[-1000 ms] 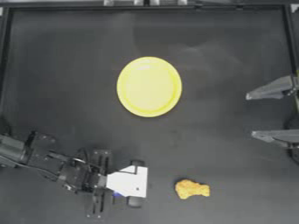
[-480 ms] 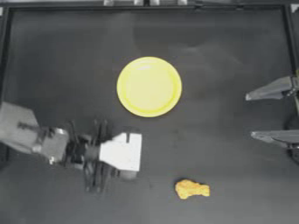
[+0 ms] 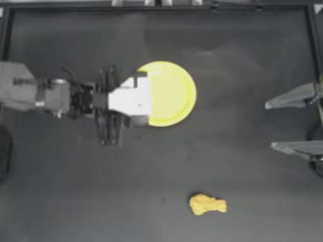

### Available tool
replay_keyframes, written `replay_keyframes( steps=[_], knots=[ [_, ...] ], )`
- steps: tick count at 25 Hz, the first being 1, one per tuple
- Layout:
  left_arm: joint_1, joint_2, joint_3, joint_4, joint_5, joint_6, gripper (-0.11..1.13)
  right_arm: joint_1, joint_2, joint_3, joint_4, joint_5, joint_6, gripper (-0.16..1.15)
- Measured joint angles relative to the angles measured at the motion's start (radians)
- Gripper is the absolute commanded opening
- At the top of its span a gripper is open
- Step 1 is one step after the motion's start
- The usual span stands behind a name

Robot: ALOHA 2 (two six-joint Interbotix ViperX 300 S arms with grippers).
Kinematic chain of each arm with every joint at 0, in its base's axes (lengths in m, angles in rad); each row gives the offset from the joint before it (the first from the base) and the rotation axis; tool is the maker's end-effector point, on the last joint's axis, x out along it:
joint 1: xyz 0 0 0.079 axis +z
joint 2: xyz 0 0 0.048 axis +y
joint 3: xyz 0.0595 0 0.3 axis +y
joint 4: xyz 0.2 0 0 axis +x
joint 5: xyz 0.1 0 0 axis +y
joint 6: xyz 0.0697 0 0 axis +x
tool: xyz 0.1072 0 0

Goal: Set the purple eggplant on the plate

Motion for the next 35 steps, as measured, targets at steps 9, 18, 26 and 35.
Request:
replay_keyframes(
  steps=[9, 18, 26, 35],
  knots=[
    [0.101, 0.141, -0.066, 0.0, -0.072, 0.1, 0.4, 0.0, 0.0, 0.0, 0.0, -0.005, 0.0, 1.01],
    [0.137, 0.287, -0.14, 0.0, -0.084, 0.135, 0.4, 0.0, 0.0, 0.0, 0.0, -0.014, 0.0, 1.01],
    [0.161, 0.35, -0.147, 0.0, -0.118, 0.138, 0.4, 0.0, 0.003, 0.0, 0.0, -0.015, 0.002, 1.01],
    [0.163, 0.41, -0.195, -0.002, -0.133, 0.147, 0.4, 0.0, 0.003, 0.005, 0.021, -0.015, 0.0, 1.01]
  ],
)
